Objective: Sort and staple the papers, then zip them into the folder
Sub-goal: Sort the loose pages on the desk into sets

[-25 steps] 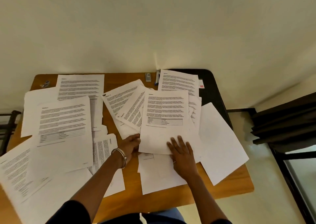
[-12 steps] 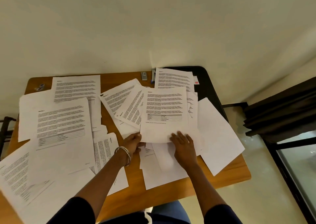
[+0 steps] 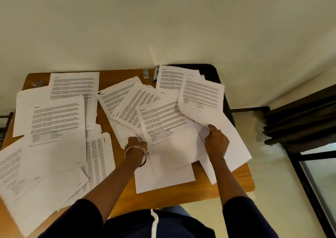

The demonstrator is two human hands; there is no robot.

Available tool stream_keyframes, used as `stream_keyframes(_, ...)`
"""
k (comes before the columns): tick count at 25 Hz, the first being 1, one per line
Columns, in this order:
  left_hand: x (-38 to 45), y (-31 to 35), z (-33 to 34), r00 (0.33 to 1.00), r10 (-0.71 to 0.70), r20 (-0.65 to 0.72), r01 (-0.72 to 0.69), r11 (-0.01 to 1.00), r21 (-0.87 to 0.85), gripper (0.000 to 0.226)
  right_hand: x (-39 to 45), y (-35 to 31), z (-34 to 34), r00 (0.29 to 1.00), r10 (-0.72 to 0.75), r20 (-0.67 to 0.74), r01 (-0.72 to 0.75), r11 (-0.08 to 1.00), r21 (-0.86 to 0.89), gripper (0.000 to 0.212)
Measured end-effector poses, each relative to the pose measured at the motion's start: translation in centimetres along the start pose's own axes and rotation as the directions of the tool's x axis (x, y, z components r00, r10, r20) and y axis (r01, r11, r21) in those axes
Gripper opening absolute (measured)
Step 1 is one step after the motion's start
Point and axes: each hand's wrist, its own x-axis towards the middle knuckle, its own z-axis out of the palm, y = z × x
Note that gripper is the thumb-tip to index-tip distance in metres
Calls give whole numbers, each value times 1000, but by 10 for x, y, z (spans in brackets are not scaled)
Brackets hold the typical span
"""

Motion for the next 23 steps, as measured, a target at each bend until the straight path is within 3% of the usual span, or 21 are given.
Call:
stream_keyframes(3,-2,-7,8,997,-77,22,80,978,-192,50,12,-1,5,982,-133,133,128,991,46,33)
stream_keyframes(5,-6,-12,9,992,-111,67,128,926,-356,37,20,-6,8,950,-174,258,188,982,-31,40)
stream_keyframes(7,-17,-8,7,976,-174,134,219,806,-550,20,22,-16,3,906,-277,319,309,950,-52,57)
stream_keyframes(8,-22,-3,6,965,-190,180,261,729,-632,13,19,-24,-4,849,-396,351,410,911,35,73)
stream_keyframes(9,-26,4,4,958,-198,205,285,659,-696,9,13,-31,-11,742,-526,417,517,844,145,93)
stream_keyframes(11,-30,18,0,963,-175,203,267,569,-778,11,-7,-46,-17,466,-660,590,706,679,203,122)
stream_keyframes(12,-33,25,-2,969,-157,193,248,538,-806,12,-16,-50,-15,385,-676,628,795,589,147,126)
stream_keyframes(13,-35,33,-4,973,-139,186,231,511,-828,12,-21,-51,-10,369,-685,629,845,529,80,122)
stream_keyframes(15,-43,46,-7,978,-91,188,209,472,-856,9,-20,-54,-4,465,-719,517,800,591,103,93)
stream_keyframes(17,-45,51,-8,981,-90,173,194,525,-828,8,-5,-57,-7,632,-688,356,556,723,410,52)
stream_keyframes(18,-45,49,-7,981,-113,156,193,588,-785,10,3,-59,-12,695,-624,357,402,749,526,36)
stream_keyframes(20,-40,37,-4,978,-165,125,205,683,-701,16,18,-59,-21,738,-478,477,136,797,589,23)
stream_keyframes(23,-30,15,0,969,-227,101,235,707,-667,25,31,-57,-25,749,-288,596,-185,773,607,12)
